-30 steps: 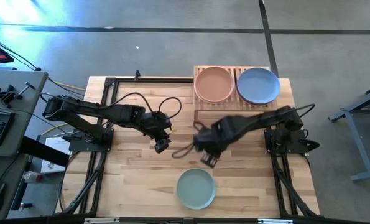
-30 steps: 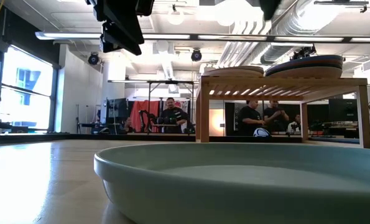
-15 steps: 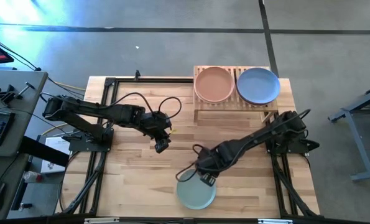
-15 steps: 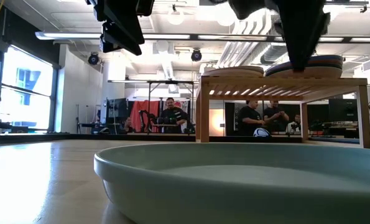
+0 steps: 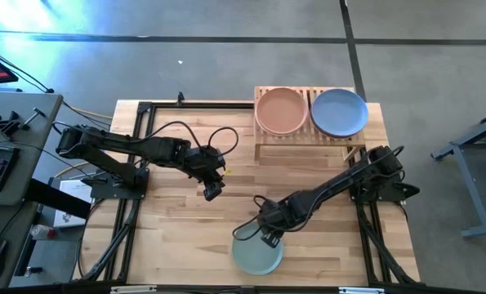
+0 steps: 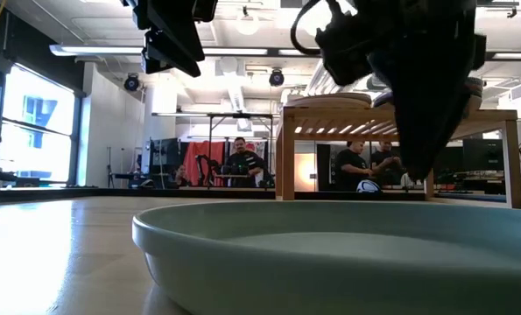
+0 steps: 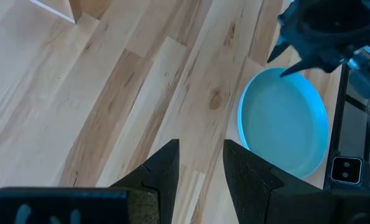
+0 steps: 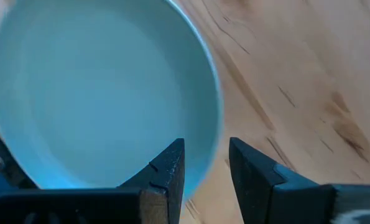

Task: Place and stack plates onto a shelf
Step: Stack the light blue plate on top of the beige plate on the shelf

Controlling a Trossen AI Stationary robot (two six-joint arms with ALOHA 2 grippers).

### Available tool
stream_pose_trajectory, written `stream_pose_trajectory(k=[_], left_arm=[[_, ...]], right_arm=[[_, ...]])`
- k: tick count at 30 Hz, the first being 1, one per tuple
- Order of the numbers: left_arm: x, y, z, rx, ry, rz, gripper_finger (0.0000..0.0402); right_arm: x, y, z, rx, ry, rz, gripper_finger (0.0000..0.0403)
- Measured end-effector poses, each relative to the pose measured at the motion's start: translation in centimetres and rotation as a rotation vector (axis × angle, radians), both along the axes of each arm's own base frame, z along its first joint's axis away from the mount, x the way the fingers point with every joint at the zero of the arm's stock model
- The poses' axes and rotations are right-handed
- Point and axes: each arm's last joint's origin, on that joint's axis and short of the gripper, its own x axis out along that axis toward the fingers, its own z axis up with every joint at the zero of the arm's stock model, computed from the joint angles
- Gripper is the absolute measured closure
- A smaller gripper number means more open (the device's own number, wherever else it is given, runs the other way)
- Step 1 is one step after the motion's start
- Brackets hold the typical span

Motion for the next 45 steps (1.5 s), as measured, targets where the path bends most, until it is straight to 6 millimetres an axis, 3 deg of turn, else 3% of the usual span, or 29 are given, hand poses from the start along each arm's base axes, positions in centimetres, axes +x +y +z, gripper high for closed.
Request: stream_pose_trajectory(k=[16, 24, 28, 33, 39, 45], left_arm=[[0.0, 0.0, 0.0, 0.007, -0.001, -0.002, 0.0289], [0.0, 0.0, 0.0, 0.010, -0.001, -0.001, 0.0289], [0.0, 0.0, 0.0, 0.011, -0.001, -0.002, 0.0289], [0.0, 0.0, 0.0, 0.011, -0.001, -0.002, 0.0289], [0.0, 0.0, 0.0, 0.025, -0.003, -0.020, 0.0289], [0.0, 0.0, 0.0, 0.026, -0.004, -0.022, 0.0289]], right_arm=[[-0.4, -0.2, -2.2, 0.018, -0.035, -0.042, 0.0299], [-0.2, -0.1, -4.0, 0.016, 0.026, -0.061, 0.0301], [-0.2, -0.1, -4.0, 0.017, 0.029, -0.075, 0.0326], [-0.2, 0.0, -4.0, 0.032, 0.029, -0.073, 0.0393], [-0.2, -0.5, -3.4, 0.067, 0.044, -0.071, 0.0399], [-0.4, -1.9, -1.0, 0.072, -0.001, -0.069, 0.0402]])
